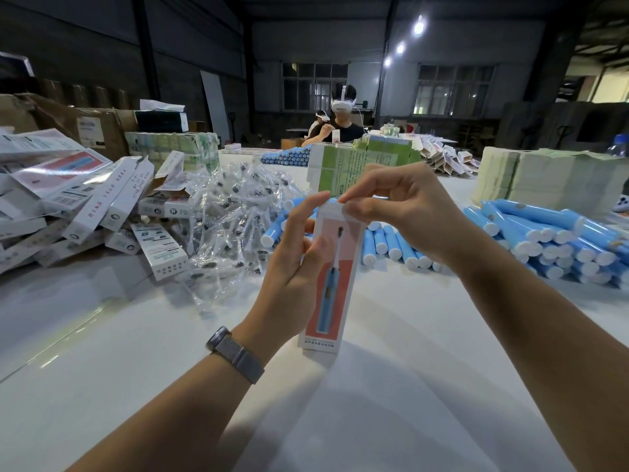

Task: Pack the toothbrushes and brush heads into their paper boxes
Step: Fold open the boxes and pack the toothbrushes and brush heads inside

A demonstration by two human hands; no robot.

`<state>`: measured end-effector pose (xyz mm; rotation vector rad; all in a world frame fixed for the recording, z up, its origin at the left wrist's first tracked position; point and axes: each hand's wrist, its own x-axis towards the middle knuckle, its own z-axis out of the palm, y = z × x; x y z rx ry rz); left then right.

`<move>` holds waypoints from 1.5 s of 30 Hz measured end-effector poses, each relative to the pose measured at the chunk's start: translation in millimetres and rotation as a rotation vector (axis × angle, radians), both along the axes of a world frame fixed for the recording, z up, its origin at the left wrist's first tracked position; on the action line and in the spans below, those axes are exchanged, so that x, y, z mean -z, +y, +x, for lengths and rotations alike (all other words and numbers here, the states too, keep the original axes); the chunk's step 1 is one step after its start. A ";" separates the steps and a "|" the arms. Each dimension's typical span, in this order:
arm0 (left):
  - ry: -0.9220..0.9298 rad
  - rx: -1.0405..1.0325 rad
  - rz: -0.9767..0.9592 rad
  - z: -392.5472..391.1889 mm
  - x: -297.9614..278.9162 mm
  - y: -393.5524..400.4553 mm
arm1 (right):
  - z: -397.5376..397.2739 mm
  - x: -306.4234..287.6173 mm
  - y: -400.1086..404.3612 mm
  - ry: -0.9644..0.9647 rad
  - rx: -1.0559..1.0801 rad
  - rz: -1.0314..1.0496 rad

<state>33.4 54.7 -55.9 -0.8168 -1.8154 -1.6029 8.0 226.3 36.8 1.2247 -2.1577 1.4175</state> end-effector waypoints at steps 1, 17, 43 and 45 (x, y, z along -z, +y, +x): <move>-0.006 0.014 0.003 0.1 -0.3 0.1 | -0.5 -0.5 2.1 -0.011 -0.010 0.008; -0.010 -0.018 0.077 0.5 0.2 -2.6 | -6.2 17.4 -8.0 -0.041 -0.054 -0.029; -0.114 0.013 0.005 1.6 8.0 6.1 | -4.9 30.9 1.6 -0.368 0.057 0.088; -0.118 0.056 -0.017 1.4 10.4 7.4 | -0.1 27.6 11.2 -0.299 0.154 0.159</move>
